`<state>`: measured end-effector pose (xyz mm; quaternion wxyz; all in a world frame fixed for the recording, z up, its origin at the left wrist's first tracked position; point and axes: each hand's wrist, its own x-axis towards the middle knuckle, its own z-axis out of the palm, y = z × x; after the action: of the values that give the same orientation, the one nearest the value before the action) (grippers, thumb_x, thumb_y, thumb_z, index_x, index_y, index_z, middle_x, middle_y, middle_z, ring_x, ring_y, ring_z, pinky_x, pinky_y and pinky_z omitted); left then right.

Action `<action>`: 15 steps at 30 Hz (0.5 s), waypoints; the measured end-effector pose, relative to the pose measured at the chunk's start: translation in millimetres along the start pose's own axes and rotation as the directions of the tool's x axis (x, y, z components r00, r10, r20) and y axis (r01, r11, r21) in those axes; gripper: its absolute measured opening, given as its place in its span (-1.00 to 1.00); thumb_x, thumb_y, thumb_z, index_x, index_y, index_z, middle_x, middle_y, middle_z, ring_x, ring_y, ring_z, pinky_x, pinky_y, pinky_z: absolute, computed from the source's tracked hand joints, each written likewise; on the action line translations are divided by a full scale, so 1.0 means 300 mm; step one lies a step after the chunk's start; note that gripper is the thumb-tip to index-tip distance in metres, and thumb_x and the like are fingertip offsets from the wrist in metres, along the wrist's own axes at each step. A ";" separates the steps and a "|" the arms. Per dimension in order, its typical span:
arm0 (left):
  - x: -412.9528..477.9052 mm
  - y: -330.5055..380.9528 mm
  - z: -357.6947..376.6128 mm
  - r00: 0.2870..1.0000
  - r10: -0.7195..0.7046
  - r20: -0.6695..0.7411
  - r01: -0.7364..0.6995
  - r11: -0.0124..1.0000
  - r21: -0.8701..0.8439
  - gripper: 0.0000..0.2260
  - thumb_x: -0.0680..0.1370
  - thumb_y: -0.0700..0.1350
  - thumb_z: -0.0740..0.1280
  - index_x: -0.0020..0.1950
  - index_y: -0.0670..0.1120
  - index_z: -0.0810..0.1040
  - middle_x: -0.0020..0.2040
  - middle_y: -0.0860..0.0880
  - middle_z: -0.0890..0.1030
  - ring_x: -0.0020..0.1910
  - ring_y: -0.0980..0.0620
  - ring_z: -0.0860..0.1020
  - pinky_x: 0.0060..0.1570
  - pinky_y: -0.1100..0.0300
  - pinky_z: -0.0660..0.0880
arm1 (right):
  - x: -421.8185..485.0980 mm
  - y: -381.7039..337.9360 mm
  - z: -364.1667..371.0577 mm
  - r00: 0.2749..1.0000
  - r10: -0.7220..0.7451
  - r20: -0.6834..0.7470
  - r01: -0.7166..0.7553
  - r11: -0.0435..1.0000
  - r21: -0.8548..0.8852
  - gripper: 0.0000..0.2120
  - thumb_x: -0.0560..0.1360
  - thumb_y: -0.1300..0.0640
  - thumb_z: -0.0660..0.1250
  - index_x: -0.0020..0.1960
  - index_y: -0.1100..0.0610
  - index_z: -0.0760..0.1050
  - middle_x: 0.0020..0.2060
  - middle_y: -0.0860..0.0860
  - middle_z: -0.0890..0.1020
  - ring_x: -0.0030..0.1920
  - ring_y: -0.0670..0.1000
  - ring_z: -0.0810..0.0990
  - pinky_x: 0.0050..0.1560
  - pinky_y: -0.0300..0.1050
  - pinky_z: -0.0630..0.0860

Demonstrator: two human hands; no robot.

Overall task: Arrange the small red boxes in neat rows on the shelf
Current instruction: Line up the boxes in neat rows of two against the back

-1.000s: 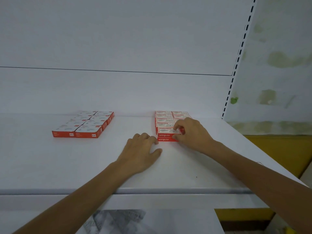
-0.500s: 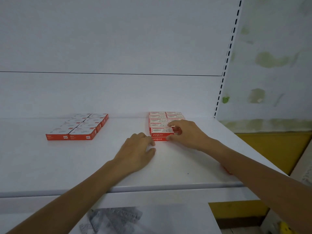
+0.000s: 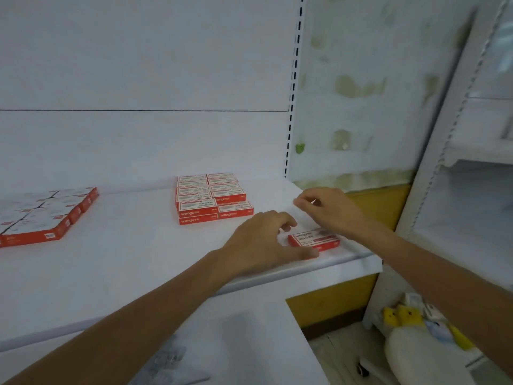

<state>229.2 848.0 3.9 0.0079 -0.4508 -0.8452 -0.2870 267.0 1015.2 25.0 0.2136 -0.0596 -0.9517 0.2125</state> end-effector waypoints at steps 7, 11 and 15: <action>0.042 0.007 0.037 0.998 0.006 -0.055 -0.010 0.997 -0.071 -0.64 0.41 0.12 0.39 0.14 0.00 0.52 0.08 0.03 0.58 -0.10 0.14 0.49 -0.14 0.33 0.43 | -0.100 0.045 -0.033 0.995 0.083 0.051 -0.077 0.991 -0.110 -0.48 0.53 -0.20 0.05 -0.09 0.15 0.61 -0.20 0.06 0.65 -0.21 0.02 0.57 -0.22 -0.10 0.43; 0.043 -0.001 0.043 0.985 -0.056 -0.163 0.038 0.993 -0.112 -0.50 0.37 0.16 0.41 0.20 -0.07 0.47 0.07 -0.02 0.54 -0.06 0.08 0.49 -0.16 0.28 0.39 | -0.094 0.011 -0.012 0.996 0.058 0.069 -0.055 0.998 -0.041 -0.59 0.50 -0.24 0.11 -0.05 0.00 0.60 -0.13 -0.04 0.65 -0.21 -0.13 0.52 -0.29 -0.25 0.34; 0.032 -0.009 0.026 0.967 -0.040 -0.250 0.022 0.997 -0.072 -0.47 0.33 0.17 0.45 0.16 -0.10 0.44 0.03 -0.03 0.49 -0.06 0.09 0.41 -0.23 0.29 0.27 | -0.066 -0.054 0.011 0.993 0.064 0.101 -0.078 0.988 0.137 -0.60 0.32 -0.35 0.24 -0.02 -0.11 0.55 -0.09 -0.17 0.60 -0.13 -0.21 0.54 -0.17 -0.27 0.43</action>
<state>223.4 858.0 -1.2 0.0952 -0.3975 -0.8339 -0.3708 283.1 995.2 21.8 0.1634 -0.0679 -0.9408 0.2890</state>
